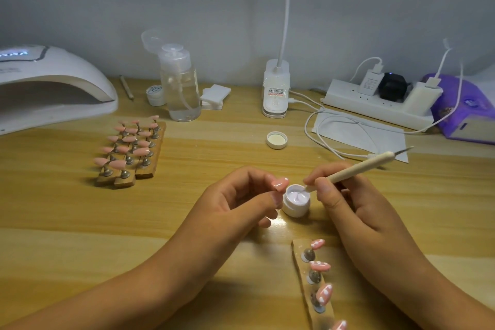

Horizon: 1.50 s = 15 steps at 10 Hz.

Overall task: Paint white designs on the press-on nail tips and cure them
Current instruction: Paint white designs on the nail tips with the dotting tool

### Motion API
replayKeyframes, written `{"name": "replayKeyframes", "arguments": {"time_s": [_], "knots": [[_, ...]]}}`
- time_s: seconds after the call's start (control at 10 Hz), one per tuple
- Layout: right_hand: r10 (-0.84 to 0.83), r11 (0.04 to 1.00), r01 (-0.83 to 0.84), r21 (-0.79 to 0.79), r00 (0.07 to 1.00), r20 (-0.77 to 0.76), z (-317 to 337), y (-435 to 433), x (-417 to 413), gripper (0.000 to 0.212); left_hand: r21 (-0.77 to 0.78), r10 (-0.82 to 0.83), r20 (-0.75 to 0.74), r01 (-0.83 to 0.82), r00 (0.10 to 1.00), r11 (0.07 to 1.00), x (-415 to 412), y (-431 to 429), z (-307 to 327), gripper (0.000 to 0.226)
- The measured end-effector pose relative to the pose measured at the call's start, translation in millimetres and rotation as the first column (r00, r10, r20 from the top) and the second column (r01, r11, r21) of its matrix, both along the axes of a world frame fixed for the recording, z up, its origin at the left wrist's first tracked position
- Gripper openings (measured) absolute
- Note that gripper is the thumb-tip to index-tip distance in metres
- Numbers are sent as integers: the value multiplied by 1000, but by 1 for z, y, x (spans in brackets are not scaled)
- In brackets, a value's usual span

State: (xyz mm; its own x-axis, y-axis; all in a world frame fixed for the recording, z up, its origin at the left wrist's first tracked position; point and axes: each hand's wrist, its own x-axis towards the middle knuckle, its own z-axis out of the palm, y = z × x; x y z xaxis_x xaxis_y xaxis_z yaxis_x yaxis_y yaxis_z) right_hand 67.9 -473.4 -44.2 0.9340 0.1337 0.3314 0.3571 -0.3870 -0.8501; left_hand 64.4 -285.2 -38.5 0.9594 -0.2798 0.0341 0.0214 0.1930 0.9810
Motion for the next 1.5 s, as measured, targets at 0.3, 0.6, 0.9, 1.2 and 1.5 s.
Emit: {"name": "replayKeyframes", "arguments": {"time_s": [0.3, 0.6, 0.9, 1.2, 1.5], "knots": [[-15, 847, 23, 531, 1000, -20, 10, -6, 2, 15, 59, -52, 45, 49, 998, 997, -4, -3, 4, 4], [258, 701, -94, 707, 958, -128, 14, -8, 1, 20, 133, -117, 104, 103, 988, 986, -6, -3, 4, 4], [297, 703, -96, 705, 940, -168, 17, -2, -3, 23, 157, -139, 113, 121, 984, 980, -5, -3, -1, 11], [326, 787, -152, 598, 925, -194, 16, -7, -3, 27, 160, -148, 112, 129, 983, 979, -5, -3, -1, 8], [346, 795, -190, 577, 922, -173, 12, -8, -2, 24, 167, -155, 116, 134, 981, 977, -5, -3, -2, 12]]}}
